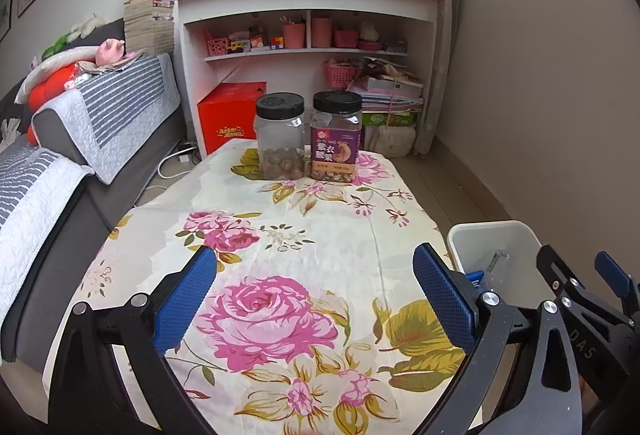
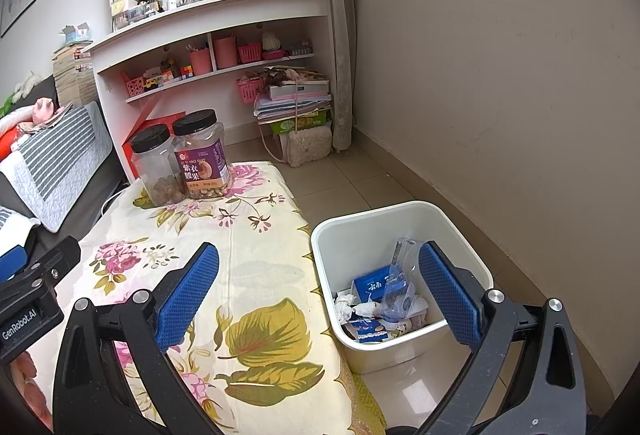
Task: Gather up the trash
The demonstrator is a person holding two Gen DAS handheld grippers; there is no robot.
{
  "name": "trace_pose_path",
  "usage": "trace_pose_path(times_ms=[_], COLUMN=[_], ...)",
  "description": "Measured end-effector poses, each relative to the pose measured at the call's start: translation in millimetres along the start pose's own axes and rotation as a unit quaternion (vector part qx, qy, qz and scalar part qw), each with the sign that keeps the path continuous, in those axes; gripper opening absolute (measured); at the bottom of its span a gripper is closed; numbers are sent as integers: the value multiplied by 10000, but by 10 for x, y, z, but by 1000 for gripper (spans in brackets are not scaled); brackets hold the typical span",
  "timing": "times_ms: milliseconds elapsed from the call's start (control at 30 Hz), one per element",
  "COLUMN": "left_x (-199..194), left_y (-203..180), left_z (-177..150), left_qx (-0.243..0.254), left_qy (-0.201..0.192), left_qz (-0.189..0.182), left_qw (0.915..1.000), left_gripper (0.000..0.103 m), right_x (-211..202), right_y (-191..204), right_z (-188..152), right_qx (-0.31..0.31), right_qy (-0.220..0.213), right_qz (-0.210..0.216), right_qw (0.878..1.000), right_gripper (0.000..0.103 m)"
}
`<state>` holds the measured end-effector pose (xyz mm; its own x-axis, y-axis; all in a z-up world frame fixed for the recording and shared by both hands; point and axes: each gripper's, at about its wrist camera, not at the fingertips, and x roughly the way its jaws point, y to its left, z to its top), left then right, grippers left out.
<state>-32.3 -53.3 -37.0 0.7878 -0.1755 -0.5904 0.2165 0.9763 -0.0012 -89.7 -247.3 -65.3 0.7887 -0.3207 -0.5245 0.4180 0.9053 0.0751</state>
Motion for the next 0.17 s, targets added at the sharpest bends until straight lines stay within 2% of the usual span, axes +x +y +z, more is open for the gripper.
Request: trace_pose_path(times_ms=[167], left_x=[6], left_y=[-19], left_z=[0], left_qx=[-23], left_qy=[57], left_qz=[-27], left_qw=[10000], left_gripper=[96], right_x=[3], right_y=[-21], right_z=[27], right_qx=[29], right_qy=[-27], right_qz=[5], right_qw=[10000], right_gripper=[96])
